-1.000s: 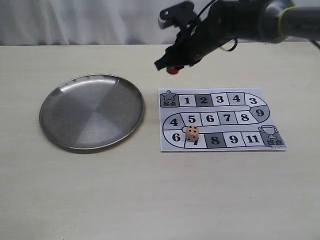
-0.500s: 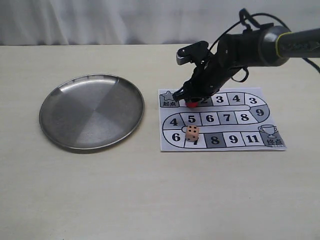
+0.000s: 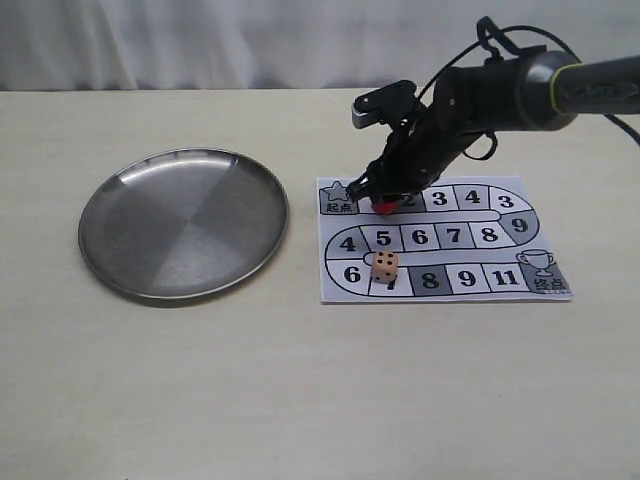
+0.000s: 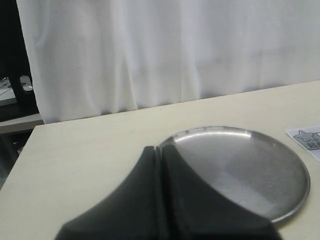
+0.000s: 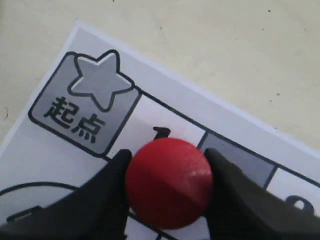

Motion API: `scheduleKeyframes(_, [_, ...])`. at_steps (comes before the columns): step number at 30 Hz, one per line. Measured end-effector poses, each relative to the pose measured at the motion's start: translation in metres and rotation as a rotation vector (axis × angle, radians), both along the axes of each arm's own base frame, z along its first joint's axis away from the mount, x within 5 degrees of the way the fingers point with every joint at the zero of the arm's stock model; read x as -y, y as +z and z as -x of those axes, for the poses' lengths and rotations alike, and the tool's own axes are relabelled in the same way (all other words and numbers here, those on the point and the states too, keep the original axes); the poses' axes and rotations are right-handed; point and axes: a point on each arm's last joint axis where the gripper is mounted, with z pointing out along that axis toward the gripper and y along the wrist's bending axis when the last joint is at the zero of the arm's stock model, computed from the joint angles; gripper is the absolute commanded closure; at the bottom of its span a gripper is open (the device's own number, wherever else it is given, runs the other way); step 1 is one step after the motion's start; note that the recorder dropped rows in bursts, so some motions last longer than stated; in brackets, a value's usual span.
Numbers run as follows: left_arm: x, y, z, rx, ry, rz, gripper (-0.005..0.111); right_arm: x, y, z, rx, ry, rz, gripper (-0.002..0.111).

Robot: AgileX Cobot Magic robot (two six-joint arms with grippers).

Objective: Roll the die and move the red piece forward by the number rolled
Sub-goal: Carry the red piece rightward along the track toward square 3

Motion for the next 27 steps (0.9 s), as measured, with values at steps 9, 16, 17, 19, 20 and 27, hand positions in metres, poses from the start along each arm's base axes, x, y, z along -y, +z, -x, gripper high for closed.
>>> scheduleKeyframes(9, [0.0,0.0,0.0,0.0,0.0,0.0,0.107,0.016,0.109,0.001,0.229,-0.035,-0.033,0.104])
scheduleKeyframes(16, [0.0,0.0,0.0,0.0,0.0,0.0,0.107,0.037,0.085,-0.005,0.18,-0.087,-0.016,0.104])
scheduleKeyframes(17, [0.0,0.0,0.0,0.0,0.0,0.0,0.107,0.038,0.07,-0.006,0.151,-0.089,-0.008,0.104])
scheduleKeyframes(19, [0.0,0.0,0.0,0.0,0.0,0.0,0.107,0.038,0.038,-0.007,0.086,-0.09,0.011,0.104])
scheduleKeyframes(20, [0.0,0.0,0.0,0.0,0.0,0.0,0.107,0.038,0.023,-0.007,0.052,-0.089,0.02,0.104])
scheduleKeyframes(27, [0.0,0.0,0.0,0.0,0.0,0.0,0.107,0.037,-0.007,-0.008,-0.006,-0.099,0.022,0.104])
